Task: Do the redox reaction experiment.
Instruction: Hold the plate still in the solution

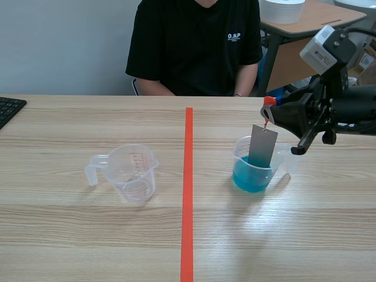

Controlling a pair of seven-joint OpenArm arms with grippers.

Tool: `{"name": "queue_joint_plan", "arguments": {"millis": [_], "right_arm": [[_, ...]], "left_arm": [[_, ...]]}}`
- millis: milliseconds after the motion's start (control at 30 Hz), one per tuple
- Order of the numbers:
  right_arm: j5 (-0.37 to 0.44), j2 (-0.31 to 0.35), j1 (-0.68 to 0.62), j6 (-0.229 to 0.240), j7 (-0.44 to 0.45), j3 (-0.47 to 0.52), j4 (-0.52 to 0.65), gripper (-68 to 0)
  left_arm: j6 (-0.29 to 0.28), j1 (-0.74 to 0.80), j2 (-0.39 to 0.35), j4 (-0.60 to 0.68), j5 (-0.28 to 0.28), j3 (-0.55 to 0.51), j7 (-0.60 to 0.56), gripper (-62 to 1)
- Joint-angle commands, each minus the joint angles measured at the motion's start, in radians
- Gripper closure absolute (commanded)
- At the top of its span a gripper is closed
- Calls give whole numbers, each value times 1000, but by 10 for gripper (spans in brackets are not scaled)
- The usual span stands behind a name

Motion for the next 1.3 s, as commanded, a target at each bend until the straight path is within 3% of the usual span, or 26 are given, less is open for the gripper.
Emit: {"name": "queue_joint_plan", "arguments": {"millis": [0, 1267], "right_arm": [[-5, 16, 11, 7, -13, 2, 5, -13], [0, 19, 12, 7, -13, 32, 9, -13]], "left_arm": [[-2, 6, -6, 10, 0, -3, -13, -45], [-2, 6, -6, 10, 0, -3, -13, -45]]}}
